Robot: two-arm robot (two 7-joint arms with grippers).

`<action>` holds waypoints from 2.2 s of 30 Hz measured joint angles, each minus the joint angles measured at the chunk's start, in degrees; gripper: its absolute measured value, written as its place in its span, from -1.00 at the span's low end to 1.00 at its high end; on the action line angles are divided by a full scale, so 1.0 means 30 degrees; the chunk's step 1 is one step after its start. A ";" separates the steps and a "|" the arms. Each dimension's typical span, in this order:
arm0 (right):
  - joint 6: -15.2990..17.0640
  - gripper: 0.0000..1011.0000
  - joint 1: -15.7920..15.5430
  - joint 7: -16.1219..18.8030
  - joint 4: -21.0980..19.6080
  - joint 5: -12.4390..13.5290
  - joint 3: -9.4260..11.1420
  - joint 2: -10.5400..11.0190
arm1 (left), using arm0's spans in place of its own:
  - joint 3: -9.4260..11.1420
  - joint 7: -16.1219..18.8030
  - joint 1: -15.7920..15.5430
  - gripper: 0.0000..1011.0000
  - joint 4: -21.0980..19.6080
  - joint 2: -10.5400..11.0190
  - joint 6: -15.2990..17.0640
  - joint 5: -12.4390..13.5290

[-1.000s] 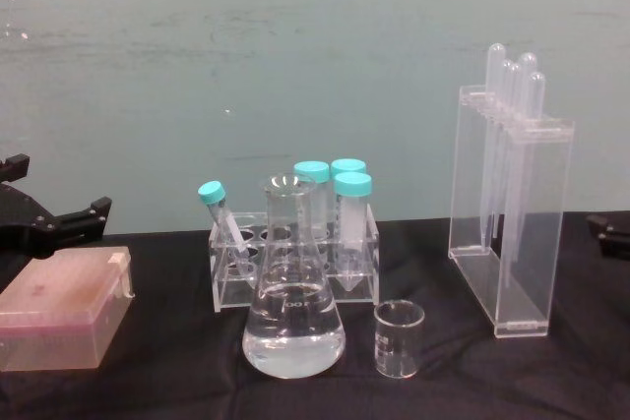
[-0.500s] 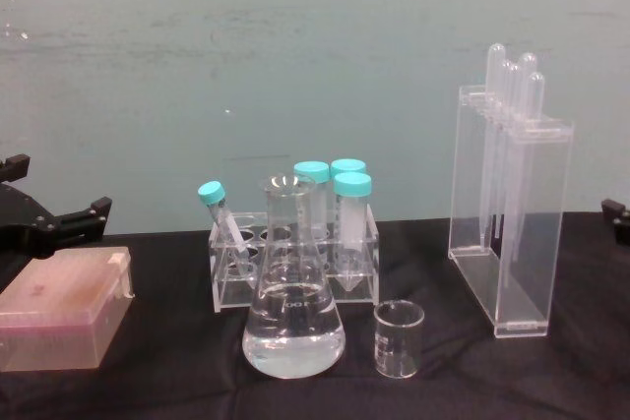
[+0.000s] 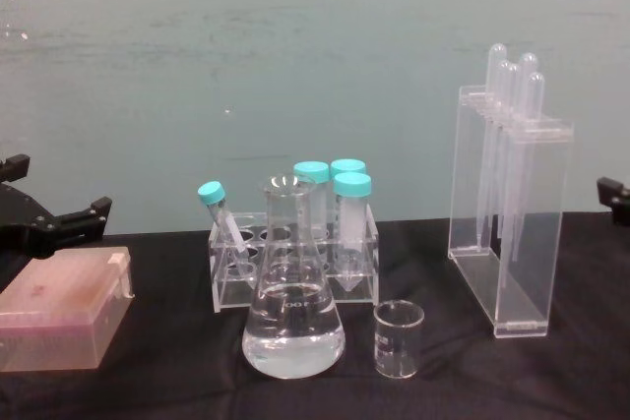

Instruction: Place the experimental apparatus aside using one hand.

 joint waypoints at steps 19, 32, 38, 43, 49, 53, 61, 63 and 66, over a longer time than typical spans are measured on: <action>-0.0578 0.98 0.0297 0.1134 -0.0727 -0.0776 -0.0361 -0.1739 | 0.0000 0.0001 -0.0001 0.98 0.0000 0.0000 0.0000 0.0000; -0.0428 0.98 -0.0164 -0.0242 -0.0950 -0.1244 0.0154 -0.3677 | 0.0000 -0.0002 0.0000 0.98 0.0000 0.0001 0.0000 0.0000; -0.0482 0.98 -0.0091 -0.0507 -0.0699 -0.1189 0.0354 -0.4560 | -0.0001 -0.0002 0.0000 0.98 0.0000 0.0001 0.0000 0.0000; -0.0726 0.98 0.0176 -0.0717 -0.0296 -0.1311 0.0431 -0.5390 | 0.0000 0.0000 0.0000 0.98 0.0000 0.0000 0.0001 0.0000; -0.1021 0.98 0.0565 -0.1041 0.0325 -0.1723 0.0435 -0.6261 | 0.0000 0.0001 0.0001 0.98 0.0000 0.0001 0.0000 0.0000; -0.1104 0.98 0.0863 -0.1296 0.0733 -0.2130 0.0454 -0.6908 | -0.0001 0.0001 0.0000 0.98 0.0000 0.0001 0.0000 0.0000; -0.0993 0.98 0.1289 -0.1683 0.1341 -0.2710 0.0650 -0.7841 | -0.0001 0.0001 0.0000 0.98 0.0000 0.0000 -0.0001 -0.0001; -0.0854 0.98 0.1405 -0.1821 0.1531 -0.2846 0.0735 -0.8120 | 0.0000 0.0000 -0.0001 0.98 0.0001 0.0000 0.0000 -0.0001; -0.0666 0.98 0.1590 -0.2006 0.1866 -0.3044 0.0848 -0.8497 | -0.0001 0.0001 0.0000 0.98 0.0000 0.0001 0.0000 -0.0001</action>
